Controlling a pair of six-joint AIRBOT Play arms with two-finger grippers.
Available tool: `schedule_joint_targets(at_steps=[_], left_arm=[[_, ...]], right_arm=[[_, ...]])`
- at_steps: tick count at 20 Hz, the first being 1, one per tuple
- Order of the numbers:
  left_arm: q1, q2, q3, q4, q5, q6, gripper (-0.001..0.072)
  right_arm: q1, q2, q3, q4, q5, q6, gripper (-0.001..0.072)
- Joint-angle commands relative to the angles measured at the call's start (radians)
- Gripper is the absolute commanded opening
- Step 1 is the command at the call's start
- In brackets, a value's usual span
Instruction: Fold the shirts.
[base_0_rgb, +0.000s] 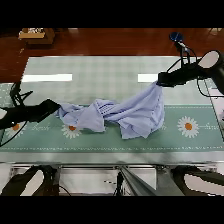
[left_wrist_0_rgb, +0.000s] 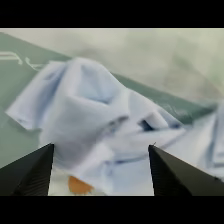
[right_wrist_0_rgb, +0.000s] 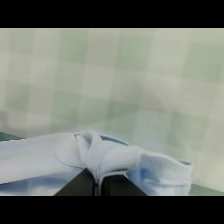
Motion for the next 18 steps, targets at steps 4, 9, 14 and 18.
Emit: schedule_joint_targets(at_steps=[4,9,14,18], left_arm=[[-0.03,0.035,0.041,-0.042,-0.403,-0.055,0.072],[-0.231,0.01,-0.109,-0.148,-0.194,-0.101,0.072],[-0.368,-0.121,-0.123,-0.198,0.014,-0.103,0.072],[-0.412,-0.286,-0.119,-0.24,0.179,-0.088,0.072]], right_arm=[[0.001,-0.001,0.0,-0.021,0.019,-0.011,0.0036],[0.001,-0.001,0.0,-0.053,0.032,-0.014,0.0037],[0.001,-0.001,0.0,-0.053,0.034,-0.032,0.0037],[0.001,-0.001,0.0,-0.053,0.034,-0.032,0.0037]])
